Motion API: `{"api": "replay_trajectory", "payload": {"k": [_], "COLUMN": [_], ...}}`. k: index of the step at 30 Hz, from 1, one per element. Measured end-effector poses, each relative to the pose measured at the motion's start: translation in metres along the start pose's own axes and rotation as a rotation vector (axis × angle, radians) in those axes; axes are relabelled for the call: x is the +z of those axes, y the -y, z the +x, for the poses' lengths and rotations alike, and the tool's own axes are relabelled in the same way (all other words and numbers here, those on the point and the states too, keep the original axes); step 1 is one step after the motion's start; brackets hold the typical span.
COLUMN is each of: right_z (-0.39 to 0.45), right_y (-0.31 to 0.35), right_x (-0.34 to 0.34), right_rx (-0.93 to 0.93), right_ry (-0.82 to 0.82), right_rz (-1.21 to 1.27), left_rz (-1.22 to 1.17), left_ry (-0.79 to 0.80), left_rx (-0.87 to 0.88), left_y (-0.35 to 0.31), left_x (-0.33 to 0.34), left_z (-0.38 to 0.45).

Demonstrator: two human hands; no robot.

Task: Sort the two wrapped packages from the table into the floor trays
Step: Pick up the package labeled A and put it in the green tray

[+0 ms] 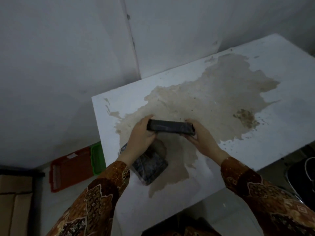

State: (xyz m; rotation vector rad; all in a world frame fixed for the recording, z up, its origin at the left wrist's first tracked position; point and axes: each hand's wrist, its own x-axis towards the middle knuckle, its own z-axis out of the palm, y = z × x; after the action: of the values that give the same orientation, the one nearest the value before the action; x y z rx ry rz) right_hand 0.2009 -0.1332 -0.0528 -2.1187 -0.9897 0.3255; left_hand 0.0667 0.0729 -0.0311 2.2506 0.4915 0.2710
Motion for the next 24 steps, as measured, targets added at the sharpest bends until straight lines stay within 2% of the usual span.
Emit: {"api": "replay_trajectory", "payload": {"k": [6, 16, 19, 24], "right_z": [0.044, 0.029, 0.020, 0.008], "right_y": [0.018, 0.027, 0.028, 0.044], "right_x": [-0.037, -0.053, -0.063, -0.073], "right_rx": [0.047, 0.085, 0.082, 0.045], "right_ry": [-0.036, -0.005, 0.071, 0.353], "right_rz": [0.242, 0.442, 0.331, 0.173], "left_rz": [-0.155, -0.657, -0.729, -0.591], "left_ry": [-0.172, -0.133, -0.104, 0.006], "left_rx": [-0.050, -0.216, -0.241, -0.152], "left_y": [-0.020, -0.047, -0.053, -0.074], "left_x": [-0.023, -0.012, -0.012, -0.017], "left_z": [0.032, 0.010, 0.000, -0.007]}}
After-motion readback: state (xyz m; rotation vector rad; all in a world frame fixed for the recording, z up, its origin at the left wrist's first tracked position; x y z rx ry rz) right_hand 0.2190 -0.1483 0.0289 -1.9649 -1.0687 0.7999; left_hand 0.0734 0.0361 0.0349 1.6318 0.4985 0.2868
